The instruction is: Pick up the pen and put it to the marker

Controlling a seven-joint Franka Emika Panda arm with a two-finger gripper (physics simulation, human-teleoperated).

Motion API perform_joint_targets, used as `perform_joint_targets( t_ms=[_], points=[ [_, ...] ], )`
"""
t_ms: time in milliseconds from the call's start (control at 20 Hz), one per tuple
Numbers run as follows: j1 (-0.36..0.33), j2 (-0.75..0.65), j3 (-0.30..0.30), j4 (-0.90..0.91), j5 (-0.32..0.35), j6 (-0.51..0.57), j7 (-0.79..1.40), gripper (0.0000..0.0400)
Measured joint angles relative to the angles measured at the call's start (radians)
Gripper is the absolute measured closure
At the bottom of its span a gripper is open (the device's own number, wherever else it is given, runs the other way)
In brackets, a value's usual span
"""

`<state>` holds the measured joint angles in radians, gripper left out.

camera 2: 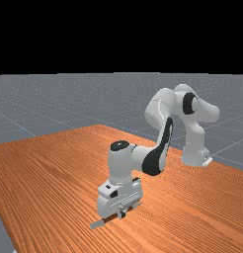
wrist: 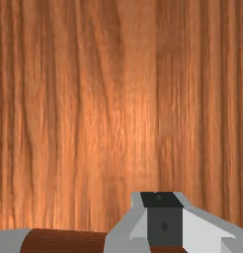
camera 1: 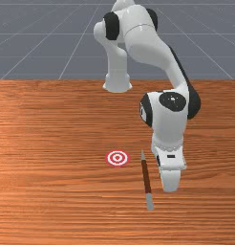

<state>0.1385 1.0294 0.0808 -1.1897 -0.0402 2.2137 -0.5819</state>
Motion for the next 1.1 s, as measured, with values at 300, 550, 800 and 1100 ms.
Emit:
perform_joint_targets(
  t_ms=[300, 550, 800, 1100],
  points=[
    [-0.002, 0.079, 0.001, 0.042, 0.002, 0.038, -0.003, 0.0400],
    [0.027, 0.127, -0.036, 0.130, -0.030, 0.015, 0.030, 0.0389],
    [-0.066, 0.082, -0.002, 0.039, -0.032, 0.061, -0.159, 0.0399],
    [-0.155, 0.062, -0.030, 0.006, -0.022, 0.077, -0.186, 0.0400]
  ],
)
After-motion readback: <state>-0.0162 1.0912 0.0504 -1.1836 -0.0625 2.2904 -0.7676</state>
